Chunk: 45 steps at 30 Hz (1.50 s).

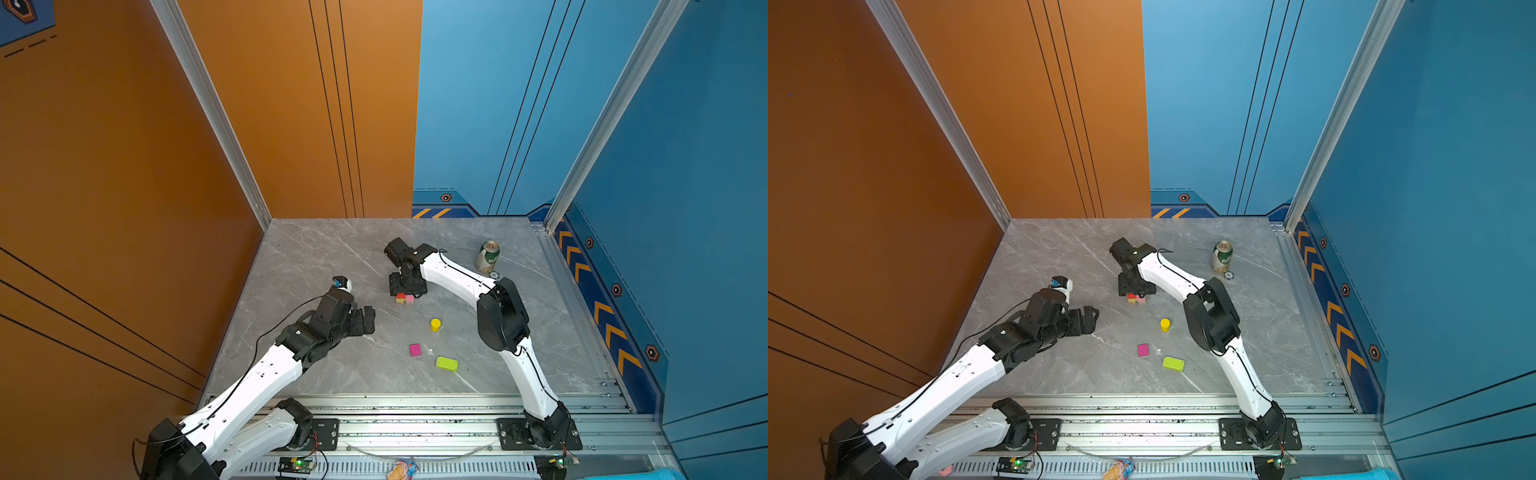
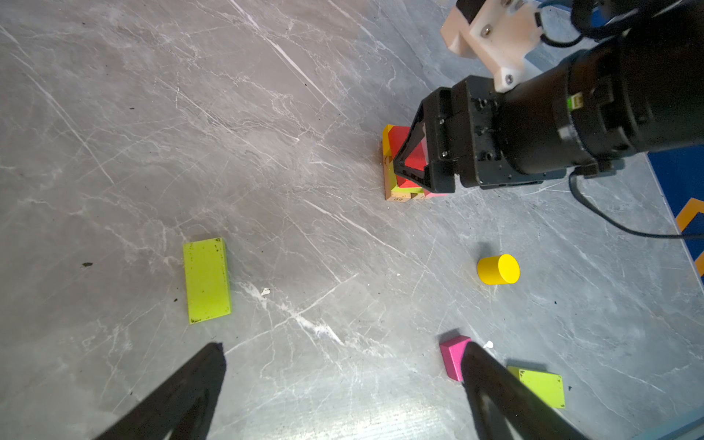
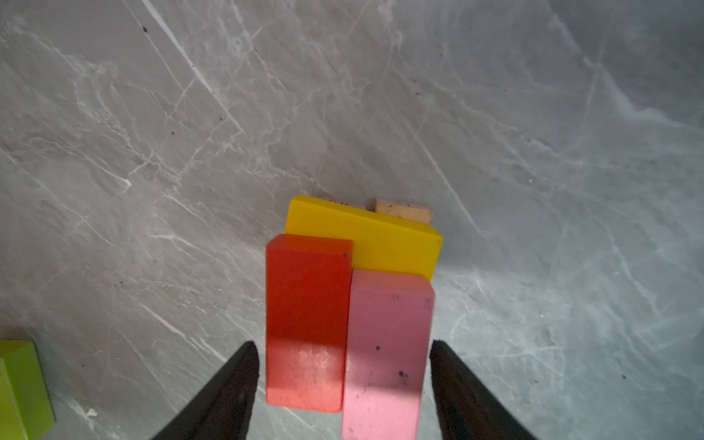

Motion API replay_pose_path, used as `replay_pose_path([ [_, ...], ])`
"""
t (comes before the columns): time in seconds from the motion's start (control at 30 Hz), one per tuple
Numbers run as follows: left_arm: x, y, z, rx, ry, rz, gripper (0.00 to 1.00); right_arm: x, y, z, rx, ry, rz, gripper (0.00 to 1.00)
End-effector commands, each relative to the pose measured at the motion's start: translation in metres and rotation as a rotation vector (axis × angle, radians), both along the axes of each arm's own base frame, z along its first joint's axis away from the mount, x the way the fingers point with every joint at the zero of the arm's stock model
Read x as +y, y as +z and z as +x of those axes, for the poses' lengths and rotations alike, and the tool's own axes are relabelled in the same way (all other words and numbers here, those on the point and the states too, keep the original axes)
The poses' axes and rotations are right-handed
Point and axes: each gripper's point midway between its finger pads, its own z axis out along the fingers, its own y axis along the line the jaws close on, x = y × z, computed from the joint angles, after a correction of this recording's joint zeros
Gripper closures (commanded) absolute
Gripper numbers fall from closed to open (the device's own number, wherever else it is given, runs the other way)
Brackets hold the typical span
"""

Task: Build the wood block tower

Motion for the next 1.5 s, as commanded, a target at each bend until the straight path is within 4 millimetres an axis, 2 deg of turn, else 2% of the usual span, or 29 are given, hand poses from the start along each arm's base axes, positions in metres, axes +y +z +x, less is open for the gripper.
replay_pose_path([
  [0.0,0.001,-0.004,-0.002,0.019,0.004,-0.008,0.02,-0.007,0.021,0.001,-0.027,-0.001,-0.007,0.23],
  [0.23,0.0,-0.004,-0.003,0.02,0.0,-0.017,0.02,-0.007,0.067,-0.002,-0.118,0.019,0.017,0.16],
  [0.4,0.0,-0.003,-0.011,0.012,-0.008,-0.032,0.02,-0.01,0.078,-0.022,-0.129,0.046,0.004,0.13],
  [0.5,0.001,-0.003,-0.017,0.009,-0.006,-0.038,0.02,-0.009,0.069,-0.038,-0.112,0.069,-0.015,0.12],
  [0.53,0.001,-0.004,-0.02,0.01,-0.008,-0.038,0.02,-0.01,0.075,-0.043,-0.122,0.074,-0.004,0.11],
  [0.63,0.0,-0.008,-0.028,0.015,-0.013,-0.033,0.02,-0.006,0.071,-0.057,-0.117,0.091,0.006,0.1],
  [0.67,0.0,-0.01,-0.03,0.017,-0.015,-0.029,0.02,-0.007,0.064,-0.063,-0.106,0.095,0.002,0.1],
  [0.87,-0.001,-0.021,-0.047,0.031,-0.022,-0.009,0.02,0.004,0.053,-0.078,-0.089,0.118,0.03,0.08],
  [1.07,0.002,-0.022,-0.058,0.025,-0.02,0.016,0.02,0.013,0.04,-0.082,-0.07,0.133,0.041,0.06],
  [1.47,0.005,-0.02,-0.058,0.017,-0.011,0.036,0.02,0.022,0.023,-0.078,-0.042,0.141,0.056,0.01],
])
